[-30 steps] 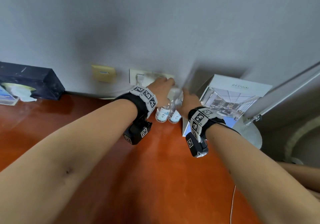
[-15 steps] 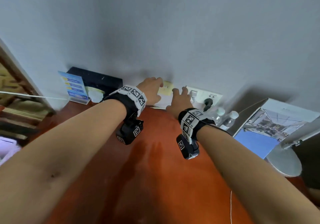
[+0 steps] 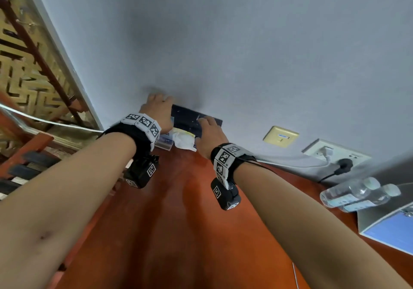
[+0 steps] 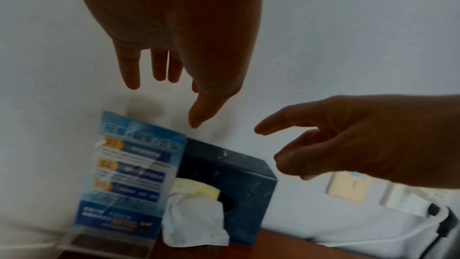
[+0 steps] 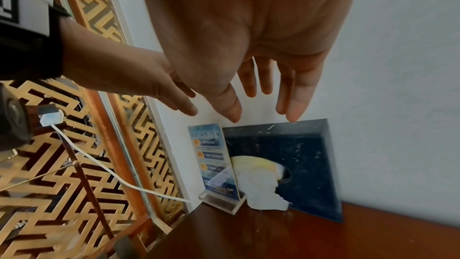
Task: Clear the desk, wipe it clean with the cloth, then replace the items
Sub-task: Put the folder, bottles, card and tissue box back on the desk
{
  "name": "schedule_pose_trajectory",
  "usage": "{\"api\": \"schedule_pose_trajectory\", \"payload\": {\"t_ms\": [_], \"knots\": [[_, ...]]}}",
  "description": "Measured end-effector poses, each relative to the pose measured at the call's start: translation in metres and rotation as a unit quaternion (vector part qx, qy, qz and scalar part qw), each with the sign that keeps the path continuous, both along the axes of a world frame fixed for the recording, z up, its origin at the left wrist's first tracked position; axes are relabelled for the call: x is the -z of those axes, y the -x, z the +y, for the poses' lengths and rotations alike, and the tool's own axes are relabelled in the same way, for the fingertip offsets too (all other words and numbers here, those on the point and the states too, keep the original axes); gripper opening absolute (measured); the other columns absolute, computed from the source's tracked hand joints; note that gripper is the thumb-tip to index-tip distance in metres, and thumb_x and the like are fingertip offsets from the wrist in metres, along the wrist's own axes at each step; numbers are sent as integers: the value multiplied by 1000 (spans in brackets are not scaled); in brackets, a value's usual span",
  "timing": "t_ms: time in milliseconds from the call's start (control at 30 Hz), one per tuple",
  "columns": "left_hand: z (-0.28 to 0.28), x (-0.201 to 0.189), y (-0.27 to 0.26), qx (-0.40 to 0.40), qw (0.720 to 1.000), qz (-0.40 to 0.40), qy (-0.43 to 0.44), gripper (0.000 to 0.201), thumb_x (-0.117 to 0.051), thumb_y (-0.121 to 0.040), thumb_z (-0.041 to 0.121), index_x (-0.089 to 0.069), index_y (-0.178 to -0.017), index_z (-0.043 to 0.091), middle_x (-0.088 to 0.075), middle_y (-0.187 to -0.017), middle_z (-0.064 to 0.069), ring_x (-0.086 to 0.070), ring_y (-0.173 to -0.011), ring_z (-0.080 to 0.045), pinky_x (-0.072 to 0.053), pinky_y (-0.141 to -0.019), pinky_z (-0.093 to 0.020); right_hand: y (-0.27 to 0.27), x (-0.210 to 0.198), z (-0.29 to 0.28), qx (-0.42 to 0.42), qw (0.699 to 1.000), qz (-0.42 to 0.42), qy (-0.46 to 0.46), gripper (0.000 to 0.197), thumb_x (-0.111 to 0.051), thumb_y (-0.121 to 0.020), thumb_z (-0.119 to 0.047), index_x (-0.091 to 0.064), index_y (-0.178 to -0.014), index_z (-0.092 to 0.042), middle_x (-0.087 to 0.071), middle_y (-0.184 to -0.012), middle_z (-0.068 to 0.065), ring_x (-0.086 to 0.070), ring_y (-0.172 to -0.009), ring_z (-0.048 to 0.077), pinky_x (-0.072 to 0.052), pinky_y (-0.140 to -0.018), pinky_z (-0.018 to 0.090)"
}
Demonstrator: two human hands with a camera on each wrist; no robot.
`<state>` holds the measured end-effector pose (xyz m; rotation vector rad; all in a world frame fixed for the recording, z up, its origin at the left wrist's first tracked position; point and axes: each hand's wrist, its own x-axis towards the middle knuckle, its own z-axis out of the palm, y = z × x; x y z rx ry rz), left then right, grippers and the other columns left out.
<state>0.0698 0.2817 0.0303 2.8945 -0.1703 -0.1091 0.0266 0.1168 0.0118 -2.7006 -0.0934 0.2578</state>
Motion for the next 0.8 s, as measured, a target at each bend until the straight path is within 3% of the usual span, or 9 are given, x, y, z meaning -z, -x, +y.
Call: {"api": "schedule_pose_trajectory", "payload": {"t_ms": [100, 167, 267, 333, 400, 467, 567, 800], "knots": [[27, 17, -11, -29, 998, 47, 9, 68, -58, -84, 12, -28, -145, 14, -16, -154, -13, -13, -141, -36, -33, -108, -48, -25, 8, 30, -28, 999, 16, 1, 69, -50, -90, -5, -23, -152, -18, -22, -158, 1, -35, -137, 30, -39, -108, 42], [39, 25, -16, -31, 996, 78, 29, 75, -56, -86, 9, -18, -150, 16, -10, -157, -12, -10, -143, -35, -27, -113, -46, -36, 13, 47, -49, 999, 24, 2, 71, -47, -91, -4, -17, -154, -20, -18, -160, 1, -34, -137, 30, -39, -108, 43], [50, 37, -21, -32, 995, 82, 56, 67, -59, -83, 4, -32, -144, 10, -34, -145, -17, -37, -131, -35, -37, -105, -43, -47, 24, 67, -72, 997, 37, 7, 68, -46, -94, -7, -16, -154, -20, -18, -160, 1, -35, -138, 31, -37, -109, 43], [53, 42, -23, -39, 995, 70, 63, 57, -59, -81, 2, -42, -136, 7, -42, -135, -17, -47, -120, -36, -42, -99, -43, -48, 30, 73, -81, 996, 39, 13, 65, -48, -95, -9, -21, -153, -18, -27, -157, 4, -38, -135, 31, -38, -108, 43], [55, 42, -23, -43, 996, 49, 53, 45, -58, -82, 0, -51, -126, 7, -47, -127, -17, -50, -114, -36, -44, -93, -41, -48, 35, 76, -75, 997, 25, 9, 56, -49, -95, -10, -34, -148, -18, -43, -145, 8, -46, -127, 31, -43, -103, 43], [55, 39, -21, -35, 999, 24, 26, 29, -56, -85, 0, -61, -112, 8, -56, -118, -15, -54, -108, -33, -44, -86, -37, -45, 37, 75, -50, 999, 3, -3, 38, -49, -95, -11, -53, -133, -18, -59, -125, 10, -56, -113, 31, -49, -93, 41], [49, 31, -13, -8, 1000, 4, 12, 18, -56, -87, 4, -67, -99, 13, -64, -109, -9, -57, -101, -28, -44, -81, -34, -36, 30, 64, 0, 1000, -14, -22, 25, -46, -96, -10, -63, -112, -17, -65, -104, 11, -62, -93, 30, -54, -79, 39], [-13, -4, 12, 52, 998, 4, 41, 16, -62, -87, 16, -70, -100, 17, -68, -107, -3, -61, -100, -23, -48, -82, -31, -3, -5, -14, 41, 998, -49, -27, 21, -49, -97, -18, -65, -111, -22, -66, -110, 7, -63, -95, 28, -53, -82, 39]]}}
